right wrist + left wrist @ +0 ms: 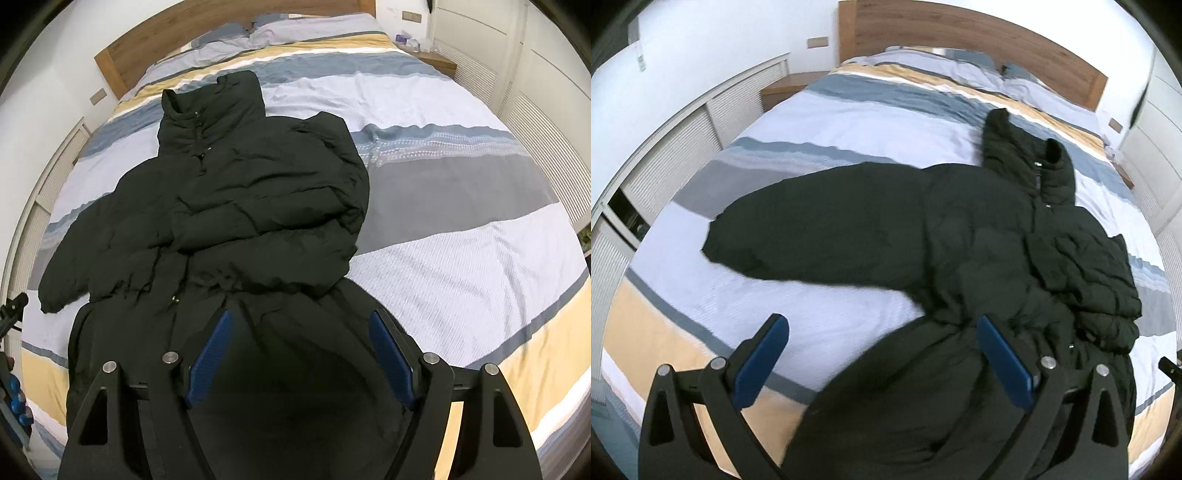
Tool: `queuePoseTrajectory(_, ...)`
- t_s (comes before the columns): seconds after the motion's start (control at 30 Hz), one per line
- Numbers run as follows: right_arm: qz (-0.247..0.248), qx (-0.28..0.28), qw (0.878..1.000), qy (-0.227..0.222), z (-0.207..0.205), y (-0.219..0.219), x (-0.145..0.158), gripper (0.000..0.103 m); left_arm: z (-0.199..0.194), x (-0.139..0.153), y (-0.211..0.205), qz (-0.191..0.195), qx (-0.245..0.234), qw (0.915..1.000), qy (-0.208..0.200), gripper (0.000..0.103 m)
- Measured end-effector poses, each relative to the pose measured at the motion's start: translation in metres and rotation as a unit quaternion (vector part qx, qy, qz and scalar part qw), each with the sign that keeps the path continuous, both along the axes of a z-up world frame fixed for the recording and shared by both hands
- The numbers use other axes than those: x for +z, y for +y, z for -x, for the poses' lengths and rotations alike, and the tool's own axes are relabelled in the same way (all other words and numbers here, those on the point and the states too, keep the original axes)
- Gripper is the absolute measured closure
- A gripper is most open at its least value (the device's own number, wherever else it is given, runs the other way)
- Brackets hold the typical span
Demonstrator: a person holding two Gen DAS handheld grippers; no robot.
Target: Fold large clothes
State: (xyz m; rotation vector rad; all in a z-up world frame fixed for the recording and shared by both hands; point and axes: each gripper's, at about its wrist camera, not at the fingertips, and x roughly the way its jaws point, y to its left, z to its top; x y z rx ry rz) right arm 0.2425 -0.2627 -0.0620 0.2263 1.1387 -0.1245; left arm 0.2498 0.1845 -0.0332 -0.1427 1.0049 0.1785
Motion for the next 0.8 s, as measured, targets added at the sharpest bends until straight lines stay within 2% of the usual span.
queuePoseTrajectory(0.47, 0.021, 0.005, 1.000, 0.019, -0.005, 0.036, 0.002, 0.027, 0.011, -0.014, 0.079, -0.014, 0.064, 0.9978, 0.009, 0.000)
queuePoseTrajectory(0.8, 0.036, 0.007, 0.999, 0.039, -0.017, 0.049, -0.007, 0.024, -0.007, -0.052, 0.125, 0.004, 0.107, 0.9936, 0.036, 0.000)
